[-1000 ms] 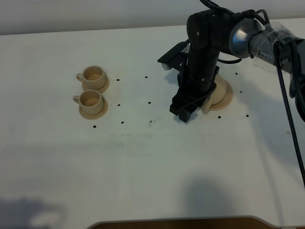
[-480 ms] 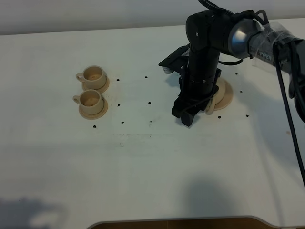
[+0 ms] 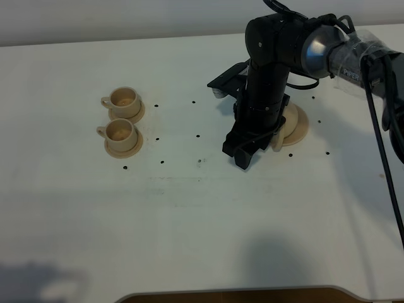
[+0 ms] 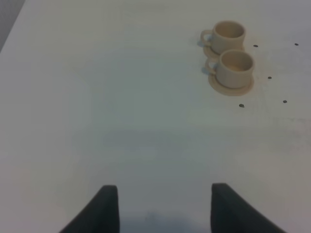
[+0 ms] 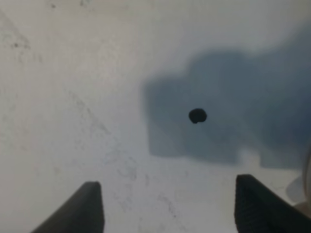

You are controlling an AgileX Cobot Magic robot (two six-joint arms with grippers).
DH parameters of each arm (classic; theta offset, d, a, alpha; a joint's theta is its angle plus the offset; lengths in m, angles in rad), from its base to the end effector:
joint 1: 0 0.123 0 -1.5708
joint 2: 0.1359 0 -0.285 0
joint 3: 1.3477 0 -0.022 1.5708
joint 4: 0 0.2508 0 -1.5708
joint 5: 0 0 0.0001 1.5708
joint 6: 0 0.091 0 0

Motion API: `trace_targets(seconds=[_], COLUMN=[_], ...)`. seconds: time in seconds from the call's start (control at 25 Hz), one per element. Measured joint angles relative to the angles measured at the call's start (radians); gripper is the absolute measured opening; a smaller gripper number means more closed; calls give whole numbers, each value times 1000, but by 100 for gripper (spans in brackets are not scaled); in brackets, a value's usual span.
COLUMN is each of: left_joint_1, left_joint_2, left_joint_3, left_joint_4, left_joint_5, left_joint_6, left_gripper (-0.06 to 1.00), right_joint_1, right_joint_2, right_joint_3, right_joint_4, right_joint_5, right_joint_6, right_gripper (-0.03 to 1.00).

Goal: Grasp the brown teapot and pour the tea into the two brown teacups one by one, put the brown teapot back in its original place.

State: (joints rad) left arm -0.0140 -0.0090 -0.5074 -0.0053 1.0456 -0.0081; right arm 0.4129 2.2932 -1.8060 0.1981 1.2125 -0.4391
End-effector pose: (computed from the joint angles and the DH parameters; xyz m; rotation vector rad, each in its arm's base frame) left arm -0.0065 -0.0003 0.2805 0.0062 2.0128 -0.0204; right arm 0.4073 0.1967 0.1425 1.1723 -2.8582 -0.2859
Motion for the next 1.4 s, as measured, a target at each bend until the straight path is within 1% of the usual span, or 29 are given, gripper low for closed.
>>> trace_targets(seconds=[0.32,0.56,0.88,1.04,1.4], left_joint_1=[0,0,0,0,0], left_joint_2=[0,0,0,0,0], left_joint_3=[0,0,0,0,0], left_joint_4=[0,0,0,0,0], left_joint_5=[0,0,0,0,0], left_joint_6=[0,0,0,0,0], left_gripper=[46,46,46,46,46], right_joint_1=[1,1,1,1,-17], right_joint_2=[-35,-76,-76,-76,-76], right_joint_3=[13,77,83,83,84], right_joint_4=[-7,37,-24,-73,-115], right_joint_5=[1,4,4,4,4], right_joint_6=[33,51,95,129,156], right_gripper=[58,58,58,58,58])
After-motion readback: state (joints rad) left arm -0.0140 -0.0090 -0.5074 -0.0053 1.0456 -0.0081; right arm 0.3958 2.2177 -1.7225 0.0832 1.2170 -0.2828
